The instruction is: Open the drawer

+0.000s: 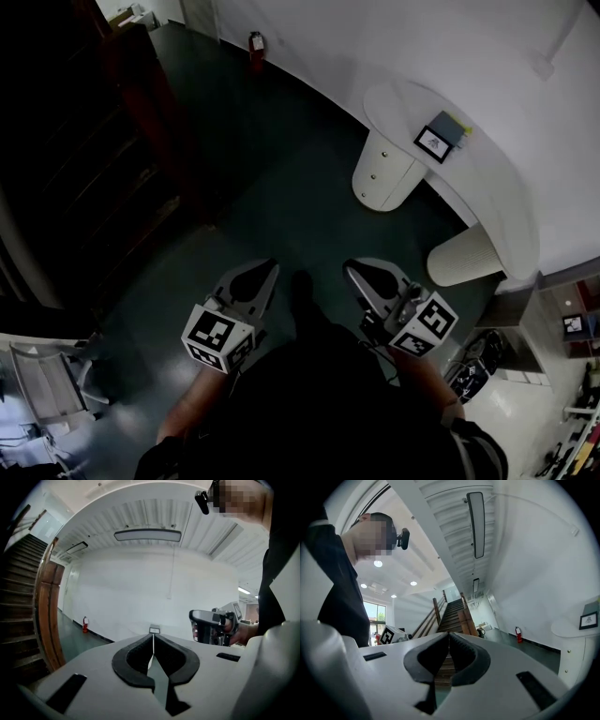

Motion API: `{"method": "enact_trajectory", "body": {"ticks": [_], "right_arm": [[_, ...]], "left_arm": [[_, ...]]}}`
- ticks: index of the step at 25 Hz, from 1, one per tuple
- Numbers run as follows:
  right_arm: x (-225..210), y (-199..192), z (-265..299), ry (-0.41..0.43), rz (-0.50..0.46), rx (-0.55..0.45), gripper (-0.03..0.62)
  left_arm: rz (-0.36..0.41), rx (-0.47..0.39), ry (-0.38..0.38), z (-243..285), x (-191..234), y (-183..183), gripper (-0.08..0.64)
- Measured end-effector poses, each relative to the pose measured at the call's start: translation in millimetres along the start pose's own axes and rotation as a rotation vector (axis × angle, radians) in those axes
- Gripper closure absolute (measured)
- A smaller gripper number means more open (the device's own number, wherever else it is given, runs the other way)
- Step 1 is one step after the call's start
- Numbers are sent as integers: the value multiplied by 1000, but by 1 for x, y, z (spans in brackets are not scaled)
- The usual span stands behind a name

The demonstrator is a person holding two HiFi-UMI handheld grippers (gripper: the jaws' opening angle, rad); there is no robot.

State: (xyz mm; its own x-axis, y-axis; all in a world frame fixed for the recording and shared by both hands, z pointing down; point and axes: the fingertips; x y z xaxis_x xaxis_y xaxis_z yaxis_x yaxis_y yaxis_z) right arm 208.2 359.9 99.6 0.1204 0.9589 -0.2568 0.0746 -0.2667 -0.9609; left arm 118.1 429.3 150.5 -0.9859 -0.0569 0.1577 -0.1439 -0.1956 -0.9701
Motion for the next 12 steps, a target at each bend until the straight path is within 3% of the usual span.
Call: {"method": "enact_trajectory", "body": {"ticks": [4,9,12], "right_arm": [[-55,-3,32,-13,17,-12,577],[-147,7,84,-49,54,-16,577],[-187,20,112,-40,65,-16,577]], "left_arm": [[23,13,-4,45,43,10,541],[32,4,23,114,121,50,541],[57,11,-6,158,155,76,541]]}}
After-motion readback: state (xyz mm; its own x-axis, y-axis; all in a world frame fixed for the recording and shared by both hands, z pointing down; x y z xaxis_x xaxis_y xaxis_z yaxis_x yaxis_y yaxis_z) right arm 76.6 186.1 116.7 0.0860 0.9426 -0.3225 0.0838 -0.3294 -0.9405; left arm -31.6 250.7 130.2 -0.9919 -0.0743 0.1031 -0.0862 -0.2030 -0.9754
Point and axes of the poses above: the fingertips, and each gripper's own axes: z forward along the fingers, x to its left, y out of its top, and after that the axes turned 6 degrees about -y, right-handed
